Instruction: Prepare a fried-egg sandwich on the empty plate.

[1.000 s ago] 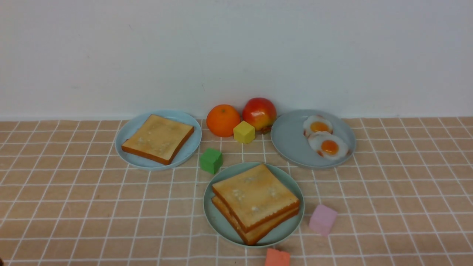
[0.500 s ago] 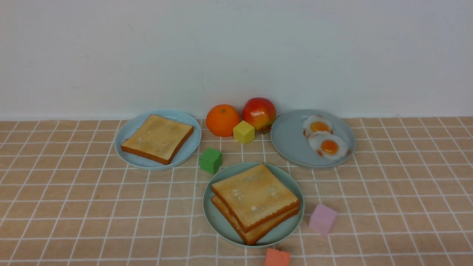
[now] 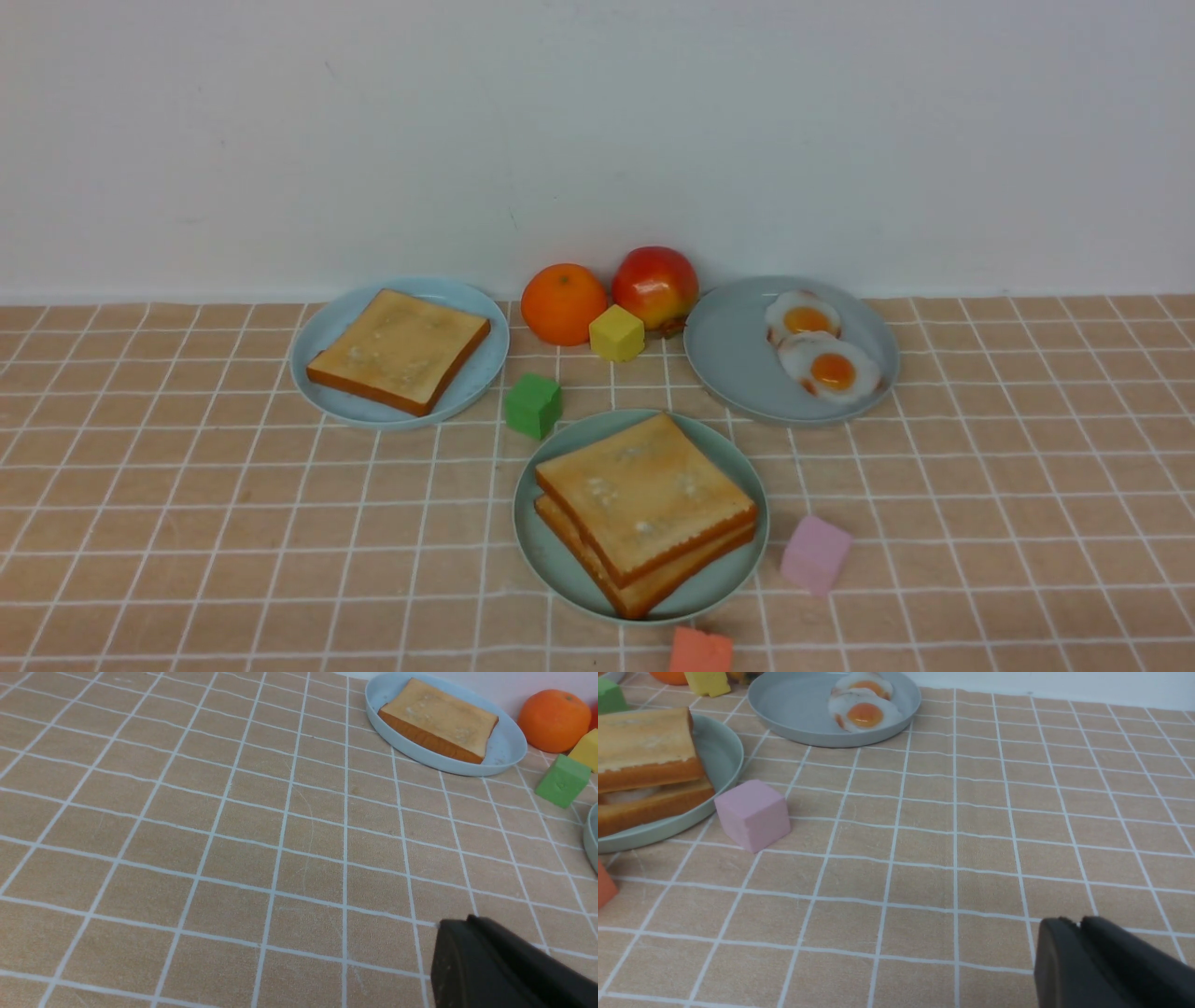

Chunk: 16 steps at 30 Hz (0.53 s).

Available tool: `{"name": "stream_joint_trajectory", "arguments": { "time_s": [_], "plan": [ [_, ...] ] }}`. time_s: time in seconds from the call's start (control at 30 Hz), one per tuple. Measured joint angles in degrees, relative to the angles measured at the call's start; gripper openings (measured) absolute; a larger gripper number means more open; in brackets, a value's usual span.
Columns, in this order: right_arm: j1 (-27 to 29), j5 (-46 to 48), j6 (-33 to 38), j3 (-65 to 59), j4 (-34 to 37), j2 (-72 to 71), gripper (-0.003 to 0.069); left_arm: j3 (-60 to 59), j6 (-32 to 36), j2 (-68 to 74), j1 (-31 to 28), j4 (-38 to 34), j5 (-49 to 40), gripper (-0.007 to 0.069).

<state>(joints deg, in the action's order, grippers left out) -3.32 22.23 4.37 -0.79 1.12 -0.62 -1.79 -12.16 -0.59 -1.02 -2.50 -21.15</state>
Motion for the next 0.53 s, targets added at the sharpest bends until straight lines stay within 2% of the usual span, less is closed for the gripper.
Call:
{"name": "stream_joint_trajectory", "arguments": {
  "time_s": [0.53],
  "plan": [
    [0.0,0.0,0.0,0.0,0.0,0.0,0.0099,0.0,-0.1,0.0,0.0,0.3,0.0,-0.0011]
  ]
}}
